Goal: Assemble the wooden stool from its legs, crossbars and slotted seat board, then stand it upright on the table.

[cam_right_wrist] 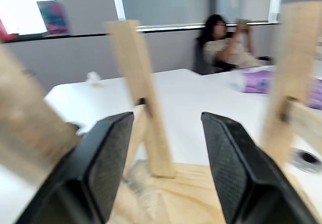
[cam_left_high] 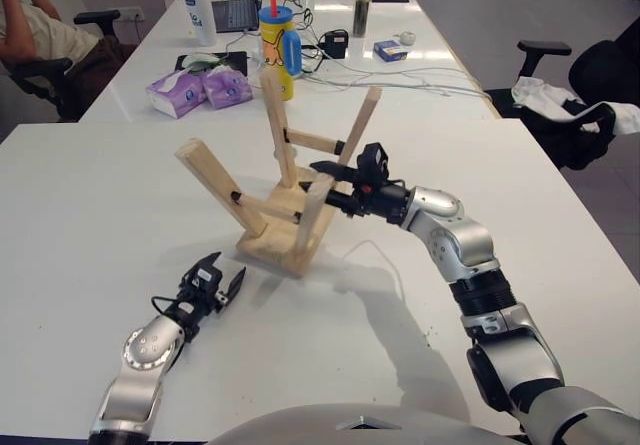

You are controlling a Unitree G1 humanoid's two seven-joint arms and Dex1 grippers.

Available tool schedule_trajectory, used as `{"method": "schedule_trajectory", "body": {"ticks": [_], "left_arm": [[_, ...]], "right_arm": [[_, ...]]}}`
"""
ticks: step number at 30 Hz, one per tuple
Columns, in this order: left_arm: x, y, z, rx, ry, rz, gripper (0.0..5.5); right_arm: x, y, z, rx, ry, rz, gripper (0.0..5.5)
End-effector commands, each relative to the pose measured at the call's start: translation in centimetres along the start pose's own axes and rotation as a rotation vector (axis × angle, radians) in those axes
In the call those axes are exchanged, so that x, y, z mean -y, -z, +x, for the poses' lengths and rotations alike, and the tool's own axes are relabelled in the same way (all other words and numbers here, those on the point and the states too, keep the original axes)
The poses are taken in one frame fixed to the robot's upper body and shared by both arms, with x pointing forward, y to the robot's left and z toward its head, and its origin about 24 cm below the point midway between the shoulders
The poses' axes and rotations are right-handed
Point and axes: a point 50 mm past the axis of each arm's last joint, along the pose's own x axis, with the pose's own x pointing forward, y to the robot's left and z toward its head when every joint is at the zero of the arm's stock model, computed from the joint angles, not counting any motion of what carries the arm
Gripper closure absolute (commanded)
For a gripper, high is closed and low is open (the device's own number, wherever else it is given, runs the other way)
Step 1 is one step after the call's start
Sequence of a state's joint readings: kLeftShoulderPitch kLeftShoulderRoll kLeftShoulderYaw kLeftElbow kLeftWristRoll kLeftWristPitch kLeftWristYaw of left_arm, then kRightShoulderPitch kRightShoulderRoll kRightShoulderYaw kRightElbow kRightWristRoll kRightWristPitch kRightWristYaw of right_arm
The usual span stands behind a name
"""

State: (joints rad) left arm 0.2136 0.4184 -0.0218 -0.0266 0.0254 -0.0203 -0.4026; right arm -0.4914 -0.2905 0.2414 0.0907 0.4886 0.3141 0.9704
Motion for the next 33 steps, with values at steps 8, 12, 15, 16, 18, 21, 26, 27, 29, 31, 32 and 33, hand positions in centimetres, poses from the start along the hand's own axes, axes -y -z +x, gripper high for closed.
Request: {"method": "schedule_trajectory", "body": {"ticks": [8,12,15,16,18,21,26,27,29,31,32,33], "left_arm": [[1.2,-1.2,2.4,-0.037,-0.035,-0.041,2.38],[1.1,-1.2,0.0,-0.042,-0.184,-0.075,2.38],[2.0,-1.4,-2.8,-0.014,-0.229,-0.113,2.38],[2.0,-1.3,-3.7,-0.012,-0.240,-0.119,2.38],[2.0,-1.0,-5.2,-0.026,-0.248,-0.121,2.38],[2.5,-0.9,-6.2,-0.036,-0.186,-0.103,2.38],[3.3,-0.6,-4.8,-0.064,-0.050,-0.064,2.38],[3.2,-0.5,-4.6,-0.078,-0.033,-0.054,2.38],[3.0,-0.1,-4.2,-0.116,0.010,-0.030,2.38],[2.7,0.1,-3.9,-0.139,0.019,-0.020,2.38],[2.6,0.2,-3.8,-0.148,0.020,-0.017,2.38],[2.7,0.2,-3.6,-0.156,0.035,-0.008,2.38]], "right_arm": [[-3.3,3.4,0.7,-0.099,0.063,0.061,3.00],[-7.1,3.7,-2.9,-0.049,0.189,0.260,3.00],[-9.5,4.3,-6.3,-0.059,0.286,0.401,3.29],[-10.0,4.8,-7.5,-0.094,0.322,0.422,3.48],[-9.5,5.8,-10.0,-0.138,0.481,0.414,3.84],[-7.5,7.5,-14.0,-0.244,0.739,0.344,4.44],[-4.3,8.7,-16.3,-0.338,0.921,0.238,5.25],[-4.0,8.8,-16.2,-0.346,0.915,0.227,5.44],[-3.1,9.1,-15.4,-0.362,0.899,0.199,5.47],[-2.3,9.3,-14.7,-0.362,0.891,0.176,5.47],[-2.0,9.4,-14.4,-0.368,0.888,0.167,5.47],[-1.8,9.6,-13.9,-0.368,0.877,0.171,5.47]]}}
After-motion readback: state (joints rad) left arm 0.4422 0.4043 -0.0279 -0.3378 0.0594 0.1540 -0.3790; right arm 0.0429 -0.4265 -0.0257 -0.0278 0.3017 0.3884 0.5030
